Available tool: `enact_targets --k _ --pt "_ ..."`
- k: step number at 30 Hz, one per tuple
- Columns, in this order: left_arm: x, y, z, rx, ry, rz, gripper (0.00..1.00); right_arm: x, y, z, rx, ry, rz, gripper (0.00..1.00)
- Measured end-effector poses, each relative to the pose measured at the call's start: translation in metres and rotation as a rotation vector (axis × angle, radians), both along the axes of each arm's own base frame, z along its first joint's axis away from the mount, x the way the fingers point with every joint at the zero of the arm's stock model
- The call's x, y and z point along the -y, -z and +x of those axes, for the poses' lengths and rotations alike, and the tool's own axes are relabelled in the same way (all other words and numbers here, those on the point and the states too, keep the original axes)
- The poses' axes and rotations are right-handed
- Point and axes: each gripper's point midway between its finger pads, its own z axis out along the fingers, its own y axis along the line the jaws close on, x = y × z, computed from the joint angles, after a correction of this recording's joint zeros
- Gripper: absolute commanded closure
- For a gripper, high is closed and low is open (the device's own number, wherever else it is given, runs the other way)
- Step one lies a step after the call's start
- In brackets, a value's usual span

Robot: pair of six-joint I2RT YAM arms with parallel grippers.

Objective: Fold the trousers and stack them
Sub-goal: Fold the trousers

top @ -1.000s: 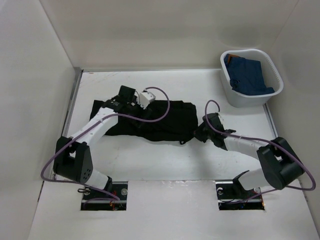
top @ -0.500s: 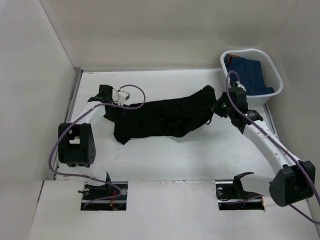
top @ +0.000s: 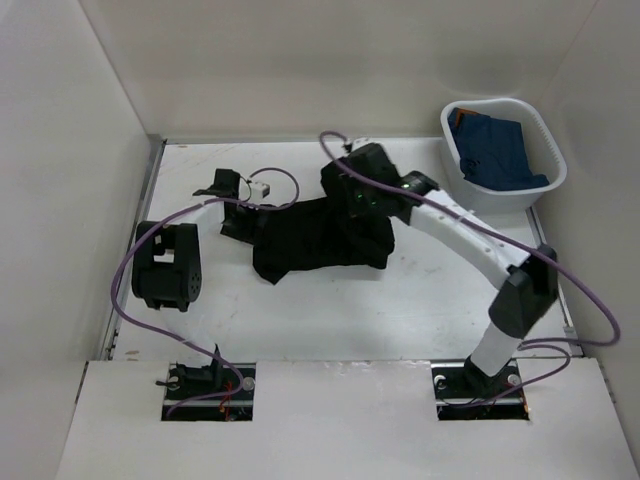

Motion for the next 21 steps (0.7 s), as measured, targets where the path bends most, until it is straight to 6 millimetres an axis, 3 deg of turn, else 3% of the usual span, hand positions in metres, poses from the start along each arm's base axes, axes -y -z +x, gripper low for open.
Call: enact_targets --k 3,6,9,13,17,21 --pt "0.006 -0.001 0.002 0.0 0.0 -0.023 0.43 -0.035 0.032 -0.008 -0.052 -0.074 -0.094 0.97" --pt "0.01 -0.001 0.008 0.004 0.004 -0.038 0.49 -0.066 0.047 -0.01 -0.062 -0.112 -0.14 0.97" --pt "0.013 -0.001 0.016 0.008 0.007 -0.048 0.62 -0.092 0.039 -0.004 -0.02 -0.112 -0.128 0.97" --pt "0.014 0.001 0.024 0.011 0.003 -0.057 0.79 -0.11 0.019 -0.002 0.037 -0.088 -0.075 0.98" --pt "0.013 0.002 0.029 0.014 -0.001 -0.068 0.87 -0.123 0.011 -0.002 0.07 -0.08 -0.033 0.97" --pt "0.012 0.002 0.034 0.009 -0.011 -0.104 0.89 -0.14 0.004 -0.006 0.102 -0.109 0.002 0.97"
